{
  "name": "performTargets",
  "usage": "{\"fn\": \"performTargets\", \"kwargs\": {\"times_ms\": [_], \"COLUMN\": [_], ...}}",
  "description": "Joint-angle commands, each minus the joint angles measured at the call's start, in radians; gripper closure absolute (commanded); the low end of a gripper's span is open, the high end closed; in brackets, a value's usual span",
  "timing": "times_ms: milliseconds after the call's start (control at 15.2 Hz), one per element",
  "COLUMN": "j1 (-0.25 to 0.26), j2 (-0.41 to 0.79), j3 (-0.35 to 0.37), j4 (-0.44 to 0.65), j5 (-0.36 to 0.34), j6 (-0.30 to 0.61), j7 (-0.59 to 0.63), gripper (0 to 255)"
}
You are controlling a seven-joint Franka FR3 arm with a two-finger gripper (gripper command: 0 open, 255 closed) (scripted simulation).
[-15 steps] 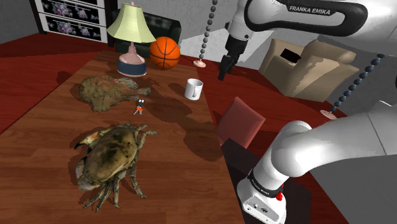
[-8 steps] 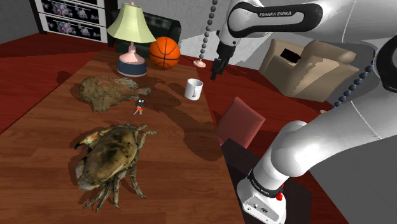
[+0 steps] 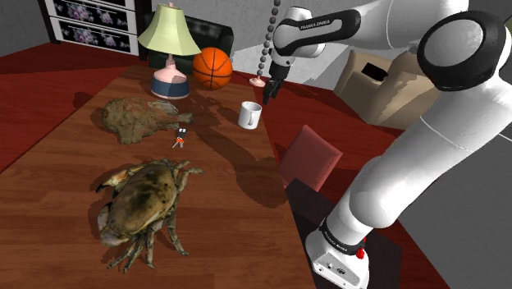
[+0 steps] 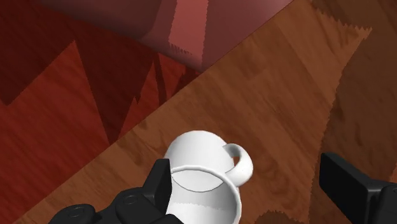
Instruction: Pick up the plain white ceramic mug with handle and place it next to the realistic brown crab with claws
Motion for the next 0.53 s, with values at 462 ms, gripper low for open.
{"fn": "performTargets", "kwargs": {"times_ms": [462], "j1": [-0.055], "j2": [0.379], "j3": [-0.043], "j4": [0.298], "j5": [0.194], "j6": [0.039], "j7": [-0.208], "gripper": [0]}}
